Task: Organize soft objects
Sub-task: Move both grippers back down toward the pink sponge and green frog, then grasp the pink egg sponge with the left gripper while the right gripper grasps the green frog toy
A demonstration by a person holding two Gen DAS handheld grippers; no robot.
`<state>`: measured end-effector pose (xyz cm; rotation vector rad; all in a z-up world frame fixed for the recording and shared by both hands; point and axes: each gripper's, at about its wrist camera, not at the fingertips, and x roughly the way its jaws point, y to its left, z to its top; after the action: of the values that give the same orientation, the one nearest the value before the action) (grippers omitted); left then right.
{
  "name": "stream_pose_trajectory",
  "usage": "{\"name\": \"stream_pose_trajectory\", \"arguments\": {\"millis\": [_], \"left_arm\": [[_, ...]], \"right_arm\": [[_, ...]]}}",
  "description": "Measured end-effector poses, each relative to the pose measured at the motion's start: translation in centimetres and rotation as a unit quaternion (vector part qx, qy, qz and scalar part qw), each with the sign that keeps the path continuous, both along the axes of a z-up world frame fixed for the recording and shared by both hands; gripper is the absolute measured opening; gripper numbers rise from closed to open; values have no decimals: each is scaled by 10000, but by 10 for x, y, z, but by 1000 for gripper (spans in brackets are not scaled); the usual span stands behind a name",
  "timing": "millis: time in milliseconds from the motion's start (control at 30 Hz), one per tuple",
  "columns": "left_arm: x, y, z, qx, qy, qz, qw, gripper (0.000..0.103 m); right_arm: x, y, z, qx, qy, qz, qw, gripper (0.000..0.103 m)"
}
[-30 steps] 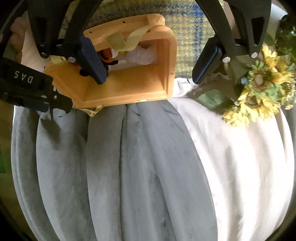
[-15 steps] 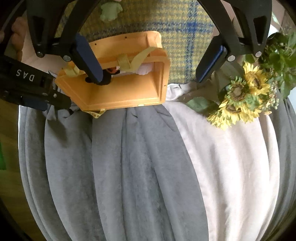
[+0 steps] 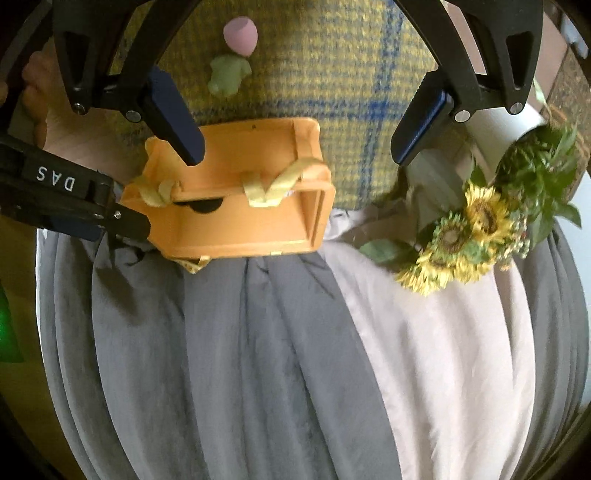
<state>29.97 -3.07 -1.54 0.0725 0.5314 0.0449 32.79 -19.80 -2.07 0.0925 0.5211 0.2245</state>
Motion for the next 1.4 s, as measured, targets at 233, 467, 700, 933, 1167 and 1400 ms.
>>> {"name": "stream_pose_trajectory", "arguments": {"millis": [233,467,700,933,1167,1400], "left_arm": [[-15,-6,-24,-46,234,231,9994,103],[-21,-16,-52,-63,543,363,9978,102],[-21,-24,-82,-109,886,470,9949,102],[-14,-33,-115,-228,1327,406,9901,97],[-3,-40,-141,-376,1664,307,9849,88],[9,-36,-155,-510,1829,291,9814,71]], "right_arm": [[-2,3,-18,-174,120,417,9989,75],[0,10,-44,-402,266,1004,9938,75],[9,14,-76,-374,648,1430,9869,75],[19,19,-109,-353,1032,1795,9777,74],[34,28,-138,-258,1453,2128,9659,69],[45,46,-161,-212,1781,2492,9517,64]]}}
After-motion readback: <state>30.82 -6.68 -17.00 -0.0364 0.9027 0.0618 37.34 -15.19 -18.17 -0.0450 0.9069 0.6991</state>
